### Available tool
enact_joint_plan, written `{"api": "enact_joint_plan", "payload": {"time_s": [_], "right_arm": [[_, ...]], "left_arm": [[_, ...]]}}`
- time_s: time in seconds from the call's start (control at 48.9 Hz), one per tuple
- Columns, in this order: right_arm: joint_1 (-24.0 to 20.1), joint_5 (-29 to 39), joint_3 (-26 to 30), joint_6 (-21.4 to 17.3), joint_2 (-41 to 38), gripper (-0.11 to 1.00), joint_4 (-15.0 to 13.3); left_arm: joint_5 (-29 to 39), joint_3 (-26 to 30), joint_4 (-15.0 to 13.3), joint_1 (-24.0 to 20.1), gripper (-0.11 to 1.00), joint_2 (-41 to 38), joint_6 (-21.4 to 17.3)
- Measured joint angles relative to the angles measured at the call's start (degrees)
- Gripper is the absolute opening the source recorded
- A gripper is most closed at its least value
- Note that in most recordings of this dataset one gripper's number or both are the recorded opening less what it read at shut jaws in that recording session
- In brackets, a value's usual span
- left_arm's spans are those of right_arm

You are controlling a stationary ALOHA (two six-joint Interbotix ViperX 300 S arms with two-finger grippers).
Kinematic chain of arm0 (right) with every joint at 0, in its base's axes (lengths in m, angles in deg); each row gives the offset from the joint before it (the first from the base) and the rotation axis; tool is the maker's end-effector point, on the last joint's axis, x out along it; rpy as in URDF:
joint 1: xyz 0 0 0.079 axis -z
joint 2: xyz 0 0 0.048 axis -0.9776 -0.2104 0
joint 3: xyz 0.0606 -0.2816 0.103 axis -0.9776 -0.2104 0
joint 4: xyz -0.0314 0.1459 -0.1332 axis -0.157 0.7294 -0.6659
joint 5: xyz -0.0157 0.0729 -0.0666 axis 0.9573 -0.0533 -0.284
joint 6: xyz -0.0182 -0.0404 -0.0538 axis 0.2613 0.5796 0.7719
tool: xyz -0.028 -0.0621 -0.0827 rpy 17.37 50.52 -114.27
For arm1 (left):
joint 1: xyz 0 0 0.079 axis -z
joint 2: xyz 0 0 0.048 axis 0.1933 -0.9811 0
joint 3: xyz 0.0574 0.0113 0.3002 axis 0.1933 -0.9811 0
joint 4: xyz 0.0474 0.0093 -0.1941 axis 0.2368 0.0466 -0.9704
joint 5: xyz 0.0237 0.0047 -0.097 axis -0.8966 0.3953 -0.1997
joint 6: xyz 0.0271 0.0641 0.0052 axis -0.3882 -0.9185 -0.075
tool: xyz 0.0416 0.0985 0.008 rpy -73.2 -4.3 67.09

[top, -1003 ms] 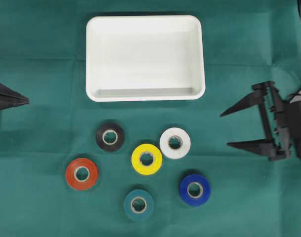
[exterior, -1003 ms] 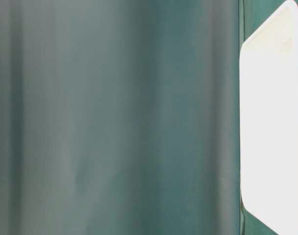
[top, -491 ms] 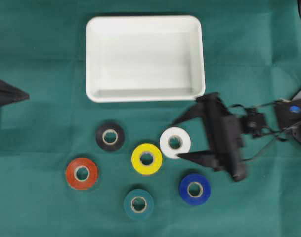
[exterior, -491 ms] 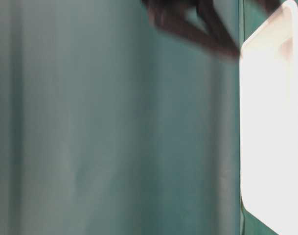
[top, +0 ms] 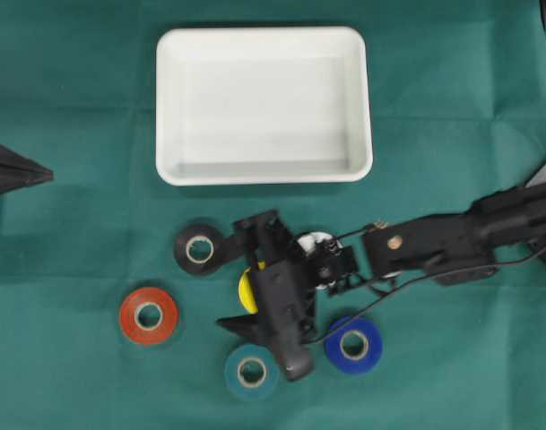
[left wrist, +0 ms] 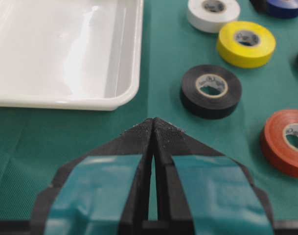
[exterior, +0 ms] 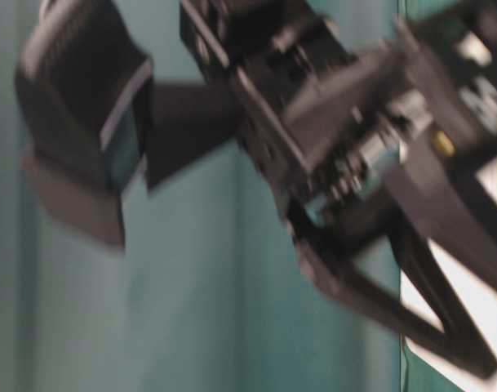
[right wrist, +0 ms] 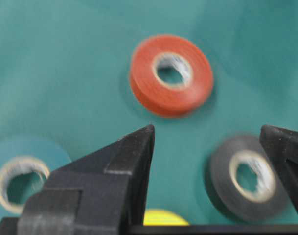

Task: Put the tape into the white case with the right arm.
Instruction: 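Move the right gripper over the red tape roll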

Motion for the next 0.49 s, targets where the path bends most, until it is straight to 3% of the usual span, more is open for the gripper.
{"api": "enact_joint_plan", "payload": {"time_s": [0.491], "right_arm": [[-2.8, 12.6, 19.0, -3.2, -11.9, 0.76, -0.1]], "left_arm": [[0.2, 0.1, 0.0, -0.1, 0.01, 0.3, 0.0]]}}
